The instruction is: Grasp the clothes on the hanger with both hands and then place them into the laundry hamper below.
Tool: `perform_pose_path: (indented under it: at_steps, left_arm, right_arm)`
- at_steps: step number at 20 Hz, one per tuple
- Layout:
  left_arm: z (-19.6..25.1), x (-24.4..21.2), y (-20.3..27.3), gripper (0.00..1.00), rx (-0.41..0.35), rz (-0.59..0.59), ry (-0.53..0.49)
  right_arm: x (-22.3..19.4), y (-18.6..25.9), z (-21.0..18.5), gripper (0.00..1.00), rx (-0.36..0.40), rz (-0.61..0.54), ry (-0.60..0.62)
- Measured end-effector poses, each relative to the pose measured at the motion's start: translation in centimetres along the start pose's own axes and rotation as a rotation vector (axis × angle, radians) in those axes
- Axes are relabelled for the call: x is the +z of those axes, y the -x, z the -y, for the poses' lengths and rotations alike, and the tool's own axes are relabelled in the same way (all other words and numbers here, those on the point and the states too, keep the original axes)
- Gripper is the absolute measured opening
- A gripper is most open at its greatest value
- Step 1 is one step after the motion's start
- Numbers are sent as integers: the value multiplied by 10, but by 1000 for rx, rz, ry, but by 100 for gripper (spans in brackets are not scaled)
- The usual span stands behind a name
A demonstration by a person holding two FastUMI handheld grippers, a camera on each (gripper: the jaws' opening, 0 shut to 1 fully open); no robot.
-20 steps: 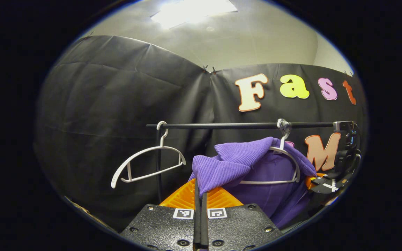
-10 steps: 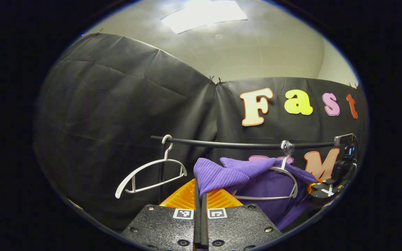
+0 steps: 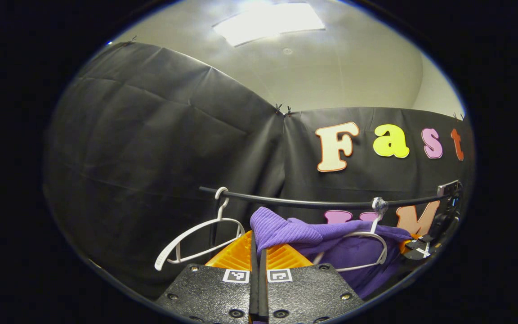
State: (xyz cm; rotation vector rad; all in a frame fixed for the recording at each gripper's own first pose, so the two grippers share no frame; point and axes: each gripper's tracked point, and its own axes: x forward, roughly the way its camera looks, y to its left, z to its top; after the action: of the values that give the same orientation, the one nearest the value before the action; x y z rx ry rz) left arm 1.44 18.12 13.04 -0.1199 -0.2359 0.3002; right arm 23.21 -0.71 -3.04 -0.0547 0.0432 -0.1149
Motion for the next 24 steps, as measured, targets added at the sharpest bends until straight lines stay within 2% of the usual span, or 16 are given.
perform_pose_path:
  at_steps: [2, 3, 8, 14, 19, 24]
  left_arm:
    - [-5, 8, -6, 0, 3, 18, -6]
    - [-6, 8, -7, 0, 4, 23, -8]
    - [-15, 0, -16, 0, 10, 22, -37]
    - [-21, -44, -25, 1, -6, -45, -16]
    - [-20, -82, -24, 0, -14, -95, -36]
    - [-13, -103, -14, 0, -21, -130, -44]
  right_arm:
    - [5, -3, -3, 5, 11, 12, -4]
    - [6, -4, -5, 9, 14, 17, -1]
    - [8, -11, -7, 9, 17, 31, 14]
    - [-7, -21, -5, 9, 0, 23, 44]
    - [-37, -25, -5, 9, -7, -24, 69]
    - [-49, -31, -4, 10, -28, -28, 143]
